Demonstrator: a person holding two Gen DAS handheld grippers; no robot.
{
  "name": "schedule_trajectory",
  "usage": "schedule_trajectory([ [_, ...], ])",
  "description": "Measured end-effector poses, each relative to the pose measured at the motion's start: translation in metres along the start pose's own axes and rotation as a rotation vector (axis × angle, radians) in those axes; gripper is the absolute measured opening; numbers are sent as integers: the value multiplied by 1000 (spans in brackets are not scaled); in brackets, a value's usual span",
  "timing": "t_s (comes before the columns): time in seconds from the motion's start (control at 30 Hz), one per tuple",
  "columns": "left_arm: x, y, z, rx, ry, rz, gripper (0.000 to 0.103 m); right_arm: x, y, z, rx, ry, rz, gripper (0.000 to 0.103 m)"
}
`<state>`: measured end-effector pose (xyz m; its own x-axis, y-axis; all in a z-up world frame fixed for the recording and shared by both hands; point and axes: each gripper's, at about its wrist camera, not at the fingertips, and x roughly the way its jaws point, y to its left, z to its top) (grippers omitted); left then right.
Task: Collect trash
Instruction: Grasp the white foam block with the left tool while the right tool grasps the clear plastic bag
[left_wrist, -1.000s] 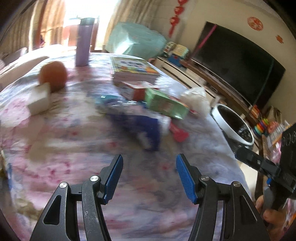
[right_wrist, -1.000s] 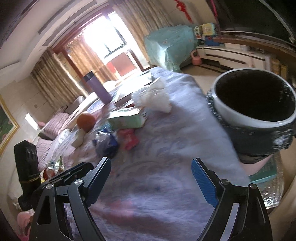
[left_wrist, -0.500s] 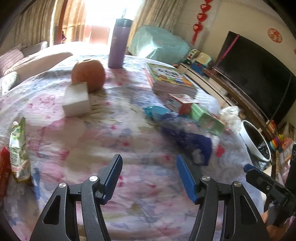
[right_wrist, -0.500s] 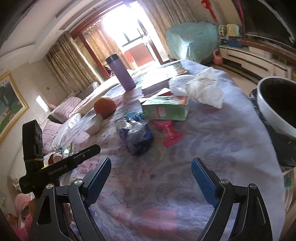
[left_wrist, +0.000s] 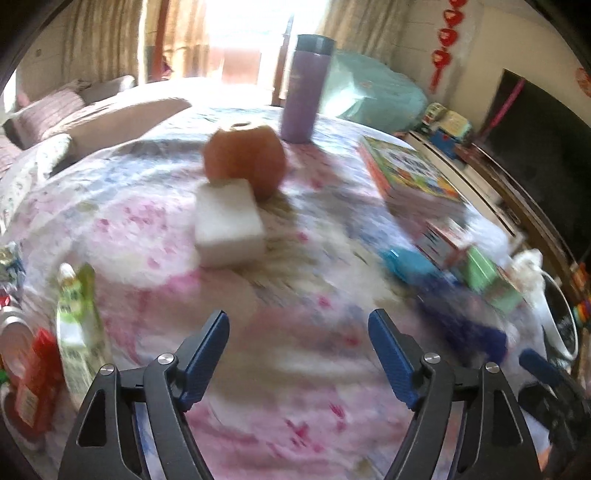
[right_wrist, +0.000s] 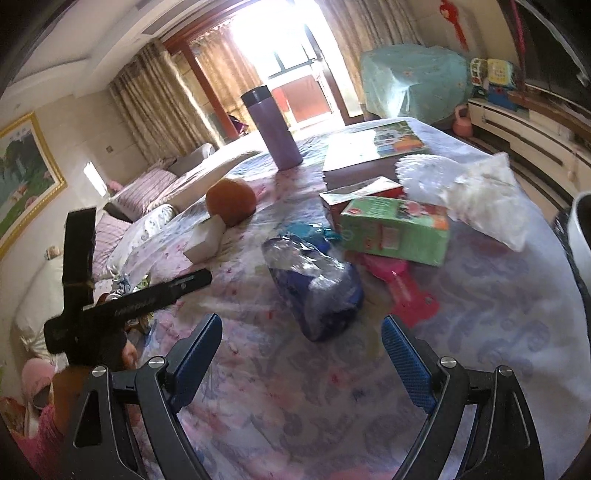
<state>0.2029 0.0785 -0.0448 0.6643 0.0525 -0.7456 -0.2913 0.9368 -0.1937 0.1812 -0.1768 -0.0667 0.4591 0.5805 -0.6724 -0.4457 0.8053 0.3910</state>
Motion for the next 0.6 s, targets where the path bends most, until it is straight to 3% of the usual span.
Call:
schedule_trajectory([
  [0.23, 33, 10, 32, -5, -21, 123, 82, 21, 2, 14, -24, 8, -19, 89],
  [0.37, 59, 16, 43, -11, 9, 160, 82, 34, 2, 17, -40, 28, -43, 86],
  [0.43, 68, 18, 46, -6, 15, 170, 81, 41, 0, 17, -41, 52, -57, 79],
  [0.5, 74, 18, 47, 7, 15, 183, 80, 44, -1, 15, -42, 69, -69, 57],
  [0.6, 75, 17, 46, 34, 2, 172, 61, 43, 0, 12, -58, 74, -79, 48],
])
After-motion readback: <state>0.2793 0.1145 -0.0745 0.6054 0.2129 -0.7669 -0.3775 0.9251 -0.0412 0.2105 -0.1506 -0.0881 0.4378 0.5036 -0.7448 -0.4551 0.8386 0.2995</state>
